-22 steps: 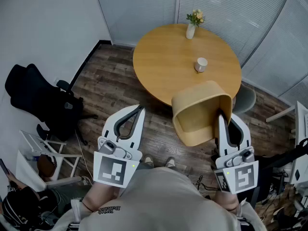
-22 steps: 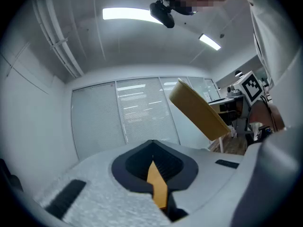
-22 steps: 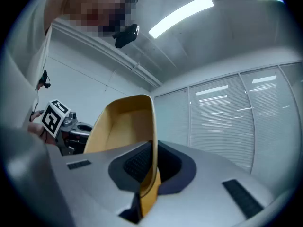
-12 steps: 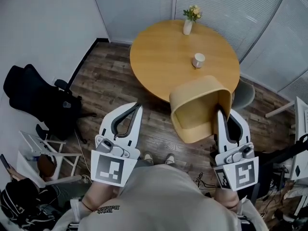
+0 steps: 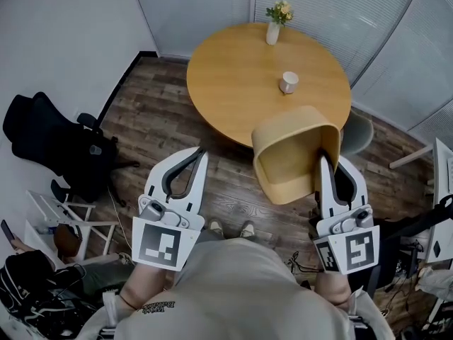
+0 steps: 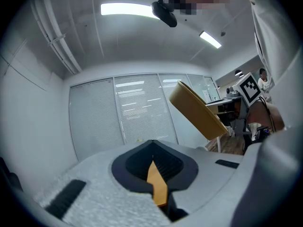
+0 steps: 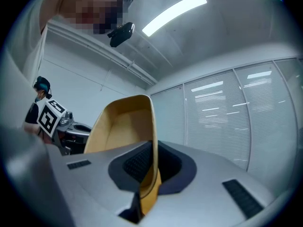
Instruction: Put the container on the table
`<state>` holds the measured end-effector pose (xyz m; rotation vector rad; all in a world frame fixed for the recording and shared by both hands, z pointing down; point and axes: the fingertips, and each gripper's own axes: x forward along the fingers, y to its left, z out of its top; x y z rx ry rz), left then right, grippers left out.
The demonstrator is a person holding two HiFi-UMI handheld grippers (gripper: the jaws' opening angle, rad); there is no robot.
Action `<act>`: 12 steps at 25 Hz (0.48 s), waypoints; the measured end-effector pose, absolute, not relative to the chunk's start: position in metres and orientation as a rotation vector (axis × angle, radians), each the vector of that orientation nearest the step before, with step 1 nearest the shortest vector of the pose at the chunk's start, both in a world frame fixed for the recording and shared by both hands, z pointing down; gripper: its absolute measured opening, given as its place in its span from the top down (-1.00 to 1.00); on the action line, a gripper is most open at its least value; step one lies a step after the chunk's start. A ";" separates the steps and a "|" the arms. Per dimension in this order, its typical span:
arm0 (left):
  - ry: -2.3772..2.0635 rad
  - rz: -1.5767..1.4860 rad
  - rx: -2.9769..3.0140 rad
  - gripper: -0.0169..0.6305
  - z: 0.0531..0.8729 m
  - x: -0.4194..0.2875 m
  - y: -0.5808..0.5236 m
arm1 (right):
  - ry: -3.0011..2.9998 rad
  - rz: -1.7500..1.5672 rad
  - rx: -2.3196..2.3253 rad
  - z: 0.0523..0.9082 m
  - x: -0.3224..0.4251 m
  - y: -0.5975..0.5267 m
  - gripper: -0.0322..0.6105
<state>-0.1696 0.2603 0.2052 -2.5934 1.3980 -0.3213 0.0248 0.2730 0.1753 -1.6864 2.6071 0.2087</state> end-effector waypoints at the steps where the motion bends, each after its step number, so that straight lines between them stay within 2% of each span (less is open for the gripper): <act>1: 1.400 -0.315 -2.603 0.88 0.206 -0.168 0.261 | 2.603 0.210 -1.698 0.177 0.029 0.273 0.80; 12: 1.404 -0.340 -2.597 0.88 0.215 -0.139 0.260 | 2.609 0.209 -1.729 0.190 0.062 0.270 0.80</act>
